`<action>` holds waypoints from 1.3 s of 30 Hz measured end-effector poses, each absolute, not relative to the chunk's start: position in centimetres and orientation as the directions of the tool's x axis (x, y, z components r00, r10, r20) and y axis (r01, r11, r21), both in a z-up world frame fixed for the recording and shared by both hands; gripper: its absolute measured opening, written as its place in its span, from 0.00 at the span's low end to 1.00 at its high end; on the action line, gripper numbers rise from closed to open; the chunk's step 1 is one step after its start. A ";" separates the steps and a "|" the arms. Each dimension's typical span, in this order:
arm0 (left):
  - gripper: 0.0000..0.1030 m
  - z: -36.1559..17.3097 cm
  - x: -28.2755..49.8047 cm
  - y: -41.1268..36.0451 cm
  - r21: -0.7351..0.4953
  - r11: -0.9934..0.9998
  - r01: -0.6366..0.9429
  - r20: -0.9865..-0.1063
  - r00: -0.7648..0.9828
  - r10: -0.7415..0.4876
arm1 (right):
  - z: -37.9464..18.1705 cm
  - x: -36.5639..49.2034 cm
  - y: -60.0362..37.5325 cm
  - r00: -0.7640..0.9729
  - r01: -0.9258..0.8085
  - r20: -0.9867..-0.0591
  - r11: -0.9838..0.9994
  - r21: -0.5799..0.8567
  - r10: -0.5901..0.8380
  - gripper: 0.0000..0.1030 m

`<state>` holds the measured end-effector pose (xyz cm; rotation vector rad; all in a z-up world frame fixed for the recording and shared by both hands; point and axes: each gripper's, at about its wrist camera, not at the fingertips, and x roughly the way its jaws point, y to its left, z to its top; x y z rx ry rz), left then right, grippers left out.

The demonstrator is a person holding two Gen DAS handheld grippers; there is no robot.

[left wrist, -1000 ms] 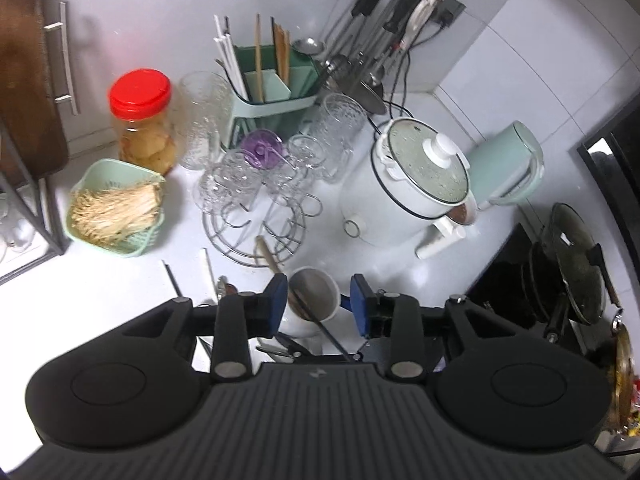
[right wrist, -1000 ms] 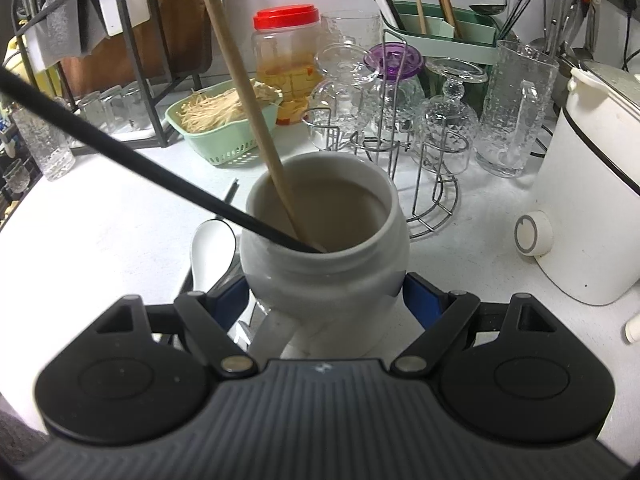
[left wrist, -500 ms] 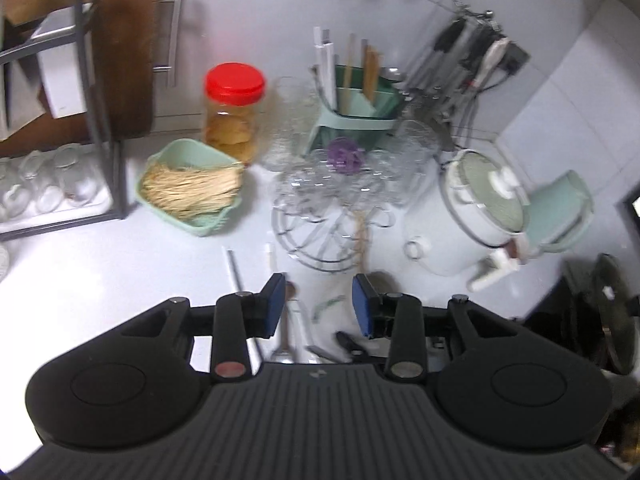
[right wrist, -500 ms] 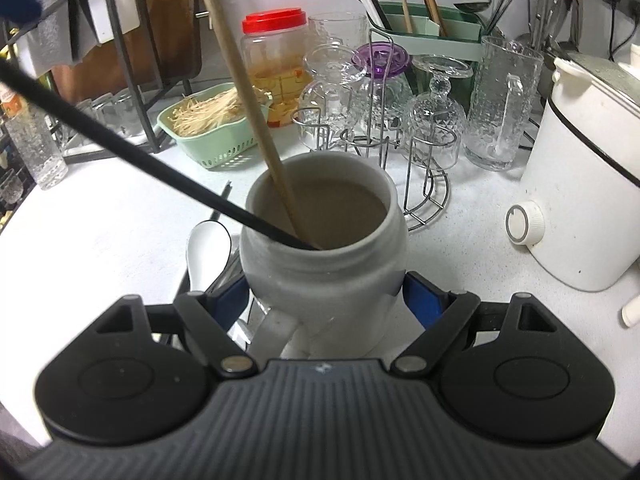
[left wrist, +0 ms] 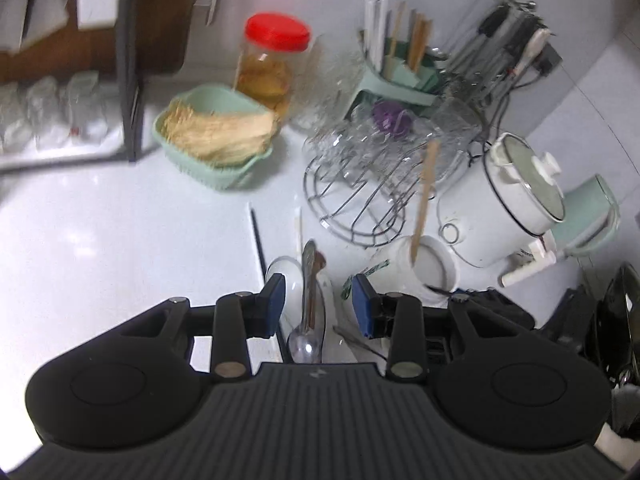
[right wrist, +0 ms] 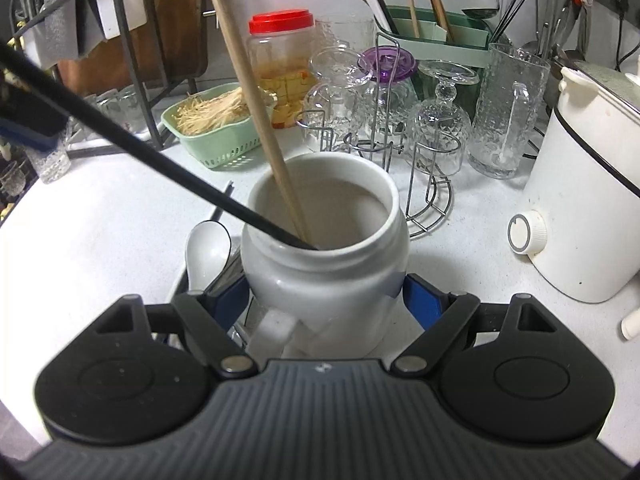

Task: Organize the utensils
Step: 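Move the left gripper down to the white ceramic spoon on the counter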

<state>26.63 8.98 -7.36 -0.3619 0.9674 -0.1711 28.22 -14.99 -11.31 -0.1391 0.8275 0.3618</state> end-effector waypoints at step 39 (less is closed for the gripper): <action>0.50 -20.9 34.7 5.1 -0.211 0.975 0.073 -0.806 0.551 -0.216 | -12.0 26.8 -15.1 0.703 -0.317 -0.664 0.948 0.032 0.257 0.84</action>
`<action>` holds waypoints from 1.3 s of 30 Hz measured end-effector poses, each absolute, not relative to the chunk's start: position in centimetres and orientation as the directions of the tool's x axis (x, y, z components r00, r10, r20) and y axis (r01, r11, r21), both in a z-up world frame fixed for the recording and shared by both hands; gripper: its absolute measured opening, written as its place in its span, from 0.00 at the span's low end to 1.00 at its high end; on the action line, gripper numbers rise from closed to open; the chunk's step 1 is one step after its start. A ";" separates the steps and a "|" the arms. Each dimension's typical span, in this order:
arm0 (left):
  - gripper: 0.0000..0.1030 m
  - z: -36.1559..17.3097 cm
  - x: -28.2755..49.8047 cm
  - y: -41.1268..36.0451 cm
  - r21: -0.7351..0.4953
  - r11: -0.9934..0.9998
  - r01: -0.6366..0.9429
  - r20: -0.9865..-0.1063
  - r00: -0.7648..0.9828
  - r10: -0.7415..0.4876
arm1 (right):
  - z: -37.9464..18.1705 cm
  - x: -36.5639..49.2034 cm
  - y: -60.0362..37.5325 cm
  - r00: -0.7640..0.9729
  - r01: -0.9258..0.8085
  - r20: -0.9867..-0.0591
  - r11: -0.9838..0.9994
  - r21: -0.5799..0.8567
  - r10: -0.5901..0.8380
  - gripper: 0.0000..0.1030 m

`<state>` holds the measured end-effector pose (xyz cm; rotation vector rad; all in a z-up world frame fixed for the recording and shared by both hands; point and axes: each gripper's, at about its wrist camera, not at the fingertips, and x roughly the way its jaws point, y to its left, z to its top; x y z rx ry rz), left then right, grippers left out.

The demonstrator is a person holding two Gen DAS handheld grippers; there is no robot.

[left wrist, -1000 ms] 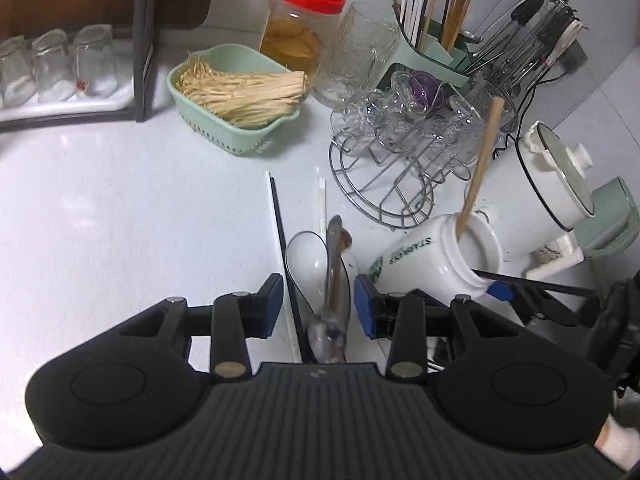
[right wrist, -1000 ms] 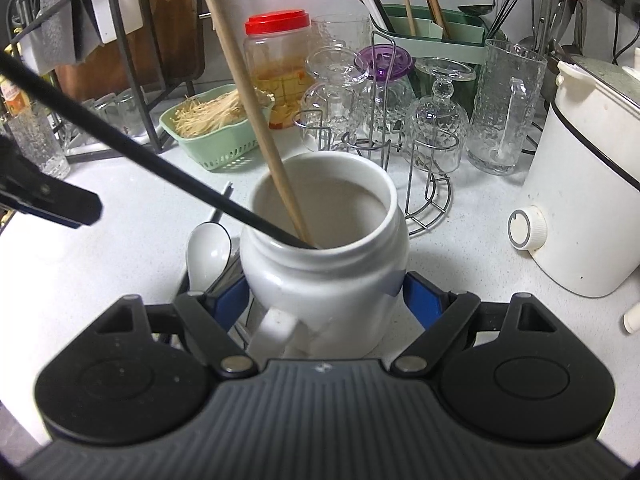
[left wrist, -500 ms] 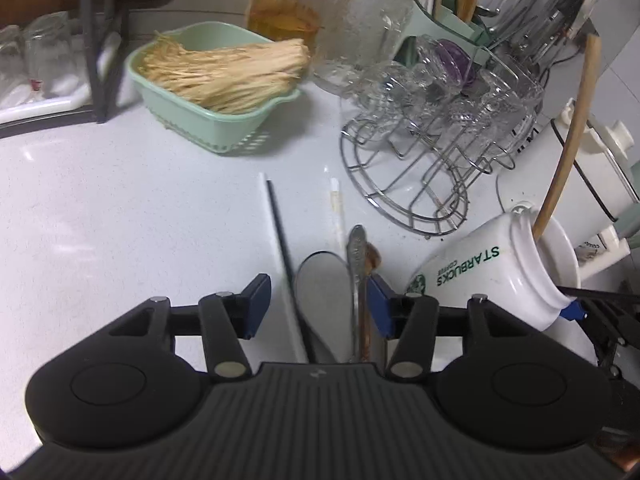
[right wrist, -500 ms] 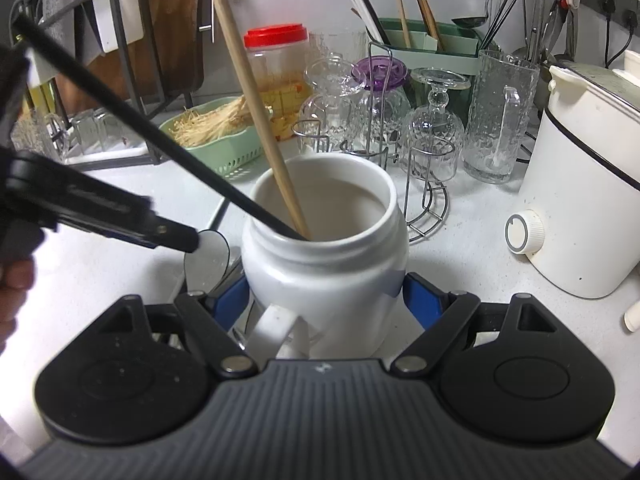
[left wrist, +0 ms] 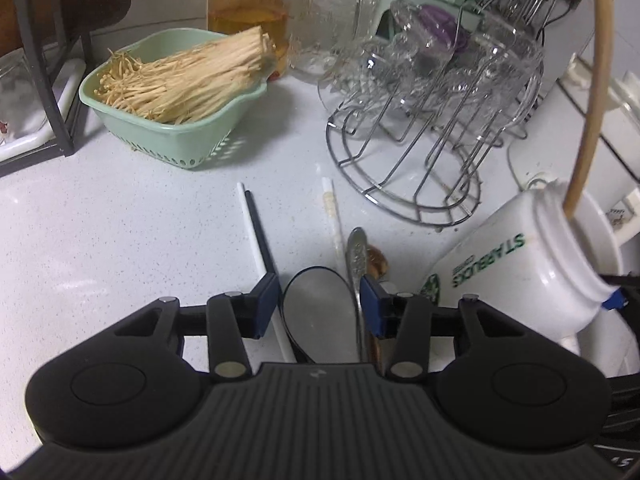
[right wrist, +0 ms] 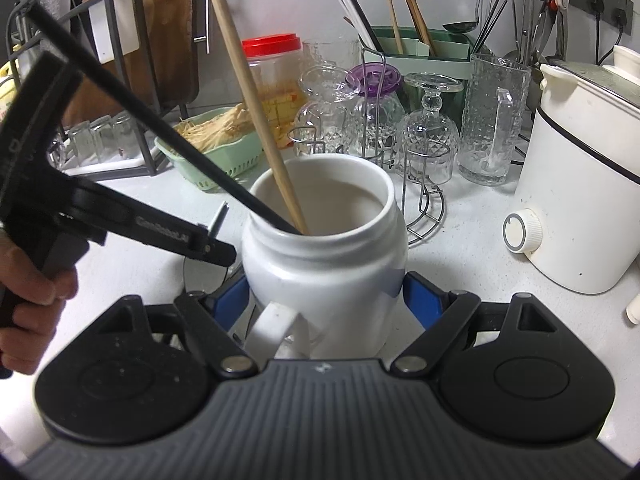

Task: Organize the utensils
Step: 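Move the left gripper down to the white ceramic spoon on the counter, then close the left gripper on the white spoon handle and lift it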

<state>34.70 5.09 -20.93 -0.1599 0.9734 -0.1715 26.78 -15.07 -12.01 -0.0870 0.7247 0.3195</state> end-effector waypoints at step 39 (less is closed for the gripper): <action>0.40 -21.1 34.6 4.4 -0.163 0.985 0.059 -0.846 0.505 -0.170 | -12.4 26.5 -14.6 0.738 -0.279 -0.636 0.960 0.018 0.226 0.83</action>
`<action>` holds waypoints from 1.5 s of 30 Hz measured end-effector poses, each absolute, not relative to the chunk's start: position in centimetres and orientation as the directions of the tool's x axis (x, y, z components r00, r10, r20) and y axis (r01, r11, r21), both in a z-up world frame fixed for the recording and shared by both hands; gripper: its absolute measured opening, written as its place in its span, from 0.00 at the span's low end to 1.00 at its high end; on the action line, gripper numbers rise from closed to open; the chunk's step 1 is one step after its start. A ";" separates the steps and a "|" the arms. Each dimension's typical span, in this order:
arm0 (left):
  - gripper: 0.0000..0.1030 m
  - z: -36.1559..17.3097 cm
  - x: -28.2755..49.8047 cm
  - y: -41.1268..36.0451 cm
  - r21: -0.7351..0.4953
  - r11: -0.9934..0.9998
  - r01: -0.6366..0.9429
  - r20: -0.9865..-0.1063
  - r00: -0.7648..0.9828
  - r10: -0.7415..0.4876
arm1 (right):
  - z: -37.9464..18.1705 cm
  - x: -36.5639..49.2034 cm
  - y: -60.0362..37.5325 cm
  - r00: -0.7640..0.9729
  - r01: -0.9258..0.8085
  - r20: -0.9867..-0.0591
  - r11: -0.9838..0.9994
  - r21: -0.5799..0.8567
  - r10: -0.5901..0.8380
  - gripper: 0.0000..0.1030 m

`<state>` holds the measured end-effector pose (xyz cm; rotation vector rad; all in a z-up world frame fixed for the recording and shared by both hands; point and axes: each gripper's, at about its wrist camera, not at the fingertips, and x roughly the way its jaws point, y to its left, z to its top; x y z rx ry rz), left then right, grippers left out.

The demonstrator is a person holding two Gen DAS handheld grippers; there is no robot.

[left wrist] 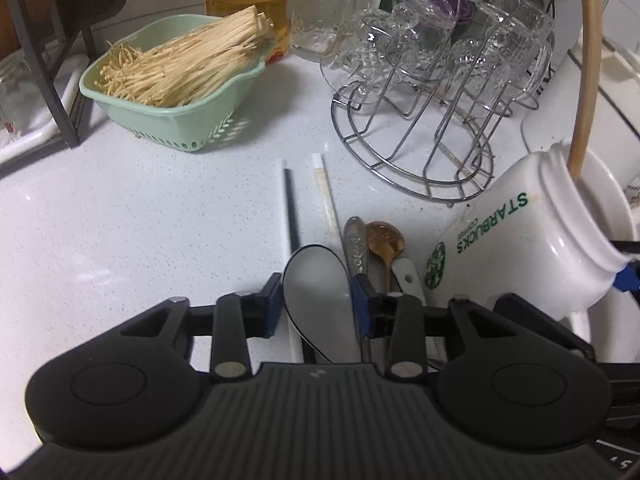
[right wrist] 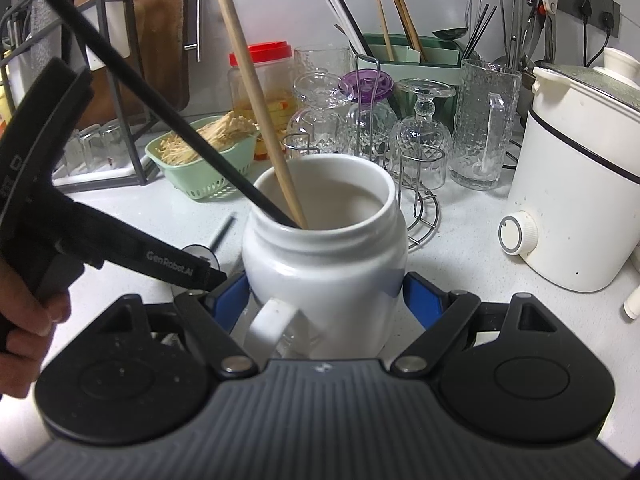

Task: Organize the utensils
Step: 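Close the left gripper on the white spoon handle and lift it, then carry the white spoon over the jar and lower it inside with the left gripper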

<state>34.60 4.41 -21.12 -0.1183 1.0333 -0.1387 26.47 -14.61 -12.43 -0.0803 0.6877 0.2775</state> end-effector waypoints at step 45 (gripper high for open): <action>0.07 -5.8 28.8 6.2 -0.228 0.971 -0.075 -0.689 0.717 -0.106 | -12.0 27.2 -14.8 0.678 -0.315 -0.693 0.949 0.026 0.245 0.83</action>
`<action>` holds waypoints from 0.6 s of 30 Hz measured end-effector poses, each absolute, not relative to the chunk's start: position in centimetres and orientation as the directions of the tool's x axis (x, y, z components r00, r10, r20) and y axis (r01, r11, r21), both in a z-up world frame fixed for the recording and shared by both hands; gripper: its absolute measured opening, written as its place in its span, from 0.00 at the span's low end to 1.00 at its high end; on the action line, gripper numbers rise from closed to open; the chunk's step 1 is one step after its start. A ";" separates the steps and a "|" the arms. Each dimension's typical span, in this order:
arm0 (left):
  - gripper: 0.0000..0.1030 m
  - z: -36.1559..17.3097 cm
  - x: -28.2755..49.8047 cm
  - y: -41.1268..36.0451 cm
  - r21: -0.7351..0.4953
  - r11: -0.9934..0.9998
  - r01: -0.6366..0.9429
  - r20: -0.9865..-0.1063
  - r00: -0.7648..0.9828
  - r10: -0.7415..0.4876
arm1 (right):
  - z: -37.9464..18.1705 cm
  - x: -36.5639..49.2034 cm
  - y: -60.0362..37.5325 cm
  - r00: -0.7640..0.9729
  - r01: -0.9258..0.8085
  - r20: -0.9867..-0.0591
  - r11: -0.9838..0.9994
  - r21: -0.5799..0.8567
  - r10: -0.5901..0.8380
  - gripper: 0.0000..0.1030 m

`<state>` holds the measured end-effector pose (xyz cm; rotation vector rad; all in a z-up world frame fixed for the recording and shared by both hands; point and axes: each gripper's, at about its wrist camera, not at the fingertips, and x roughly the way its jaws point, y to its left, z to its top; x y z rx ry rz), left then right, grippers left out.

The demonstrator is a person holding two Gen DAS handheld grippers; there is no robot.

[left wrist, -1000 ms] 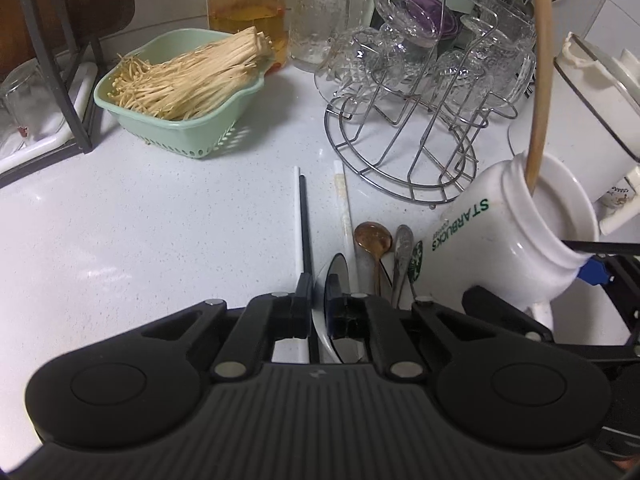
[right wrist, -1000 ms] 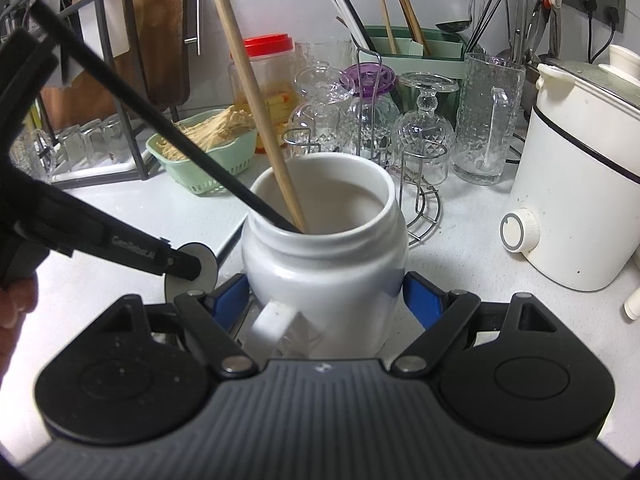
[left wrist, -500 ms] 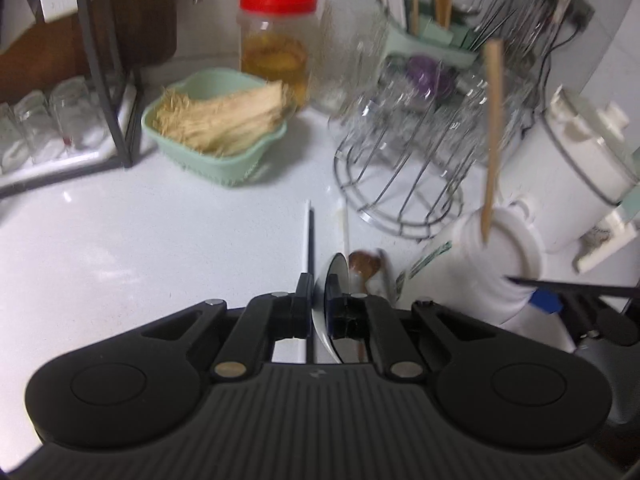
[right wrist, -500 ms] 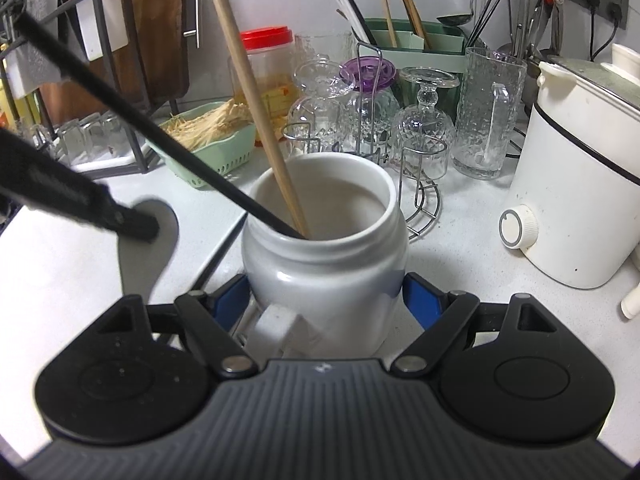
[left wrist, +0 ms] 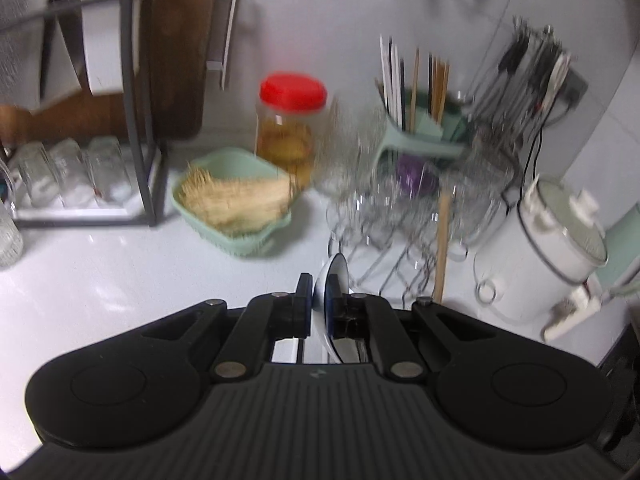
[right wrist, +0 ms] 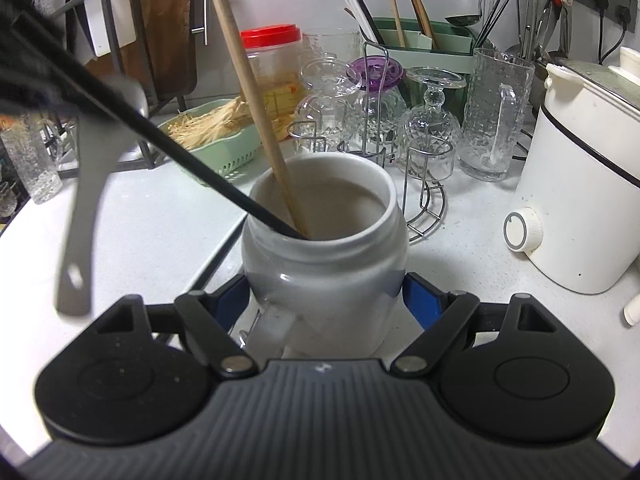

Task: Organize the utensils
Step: 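Carry the white spoon over the jar and lower it inside with the left gripper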

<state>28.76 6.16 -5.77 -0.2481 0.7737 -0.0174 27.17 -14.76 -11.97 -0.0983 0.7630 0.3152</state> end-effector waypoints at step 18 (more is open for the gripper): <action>0.07 3.7 27.6 2.7 -0.145 0.978 0.152 -0.528 0.824 -0.206 | -11.9 26.6 -14.7 0.674 -0.333 -0.692 0.943 0.027 0.258 0.83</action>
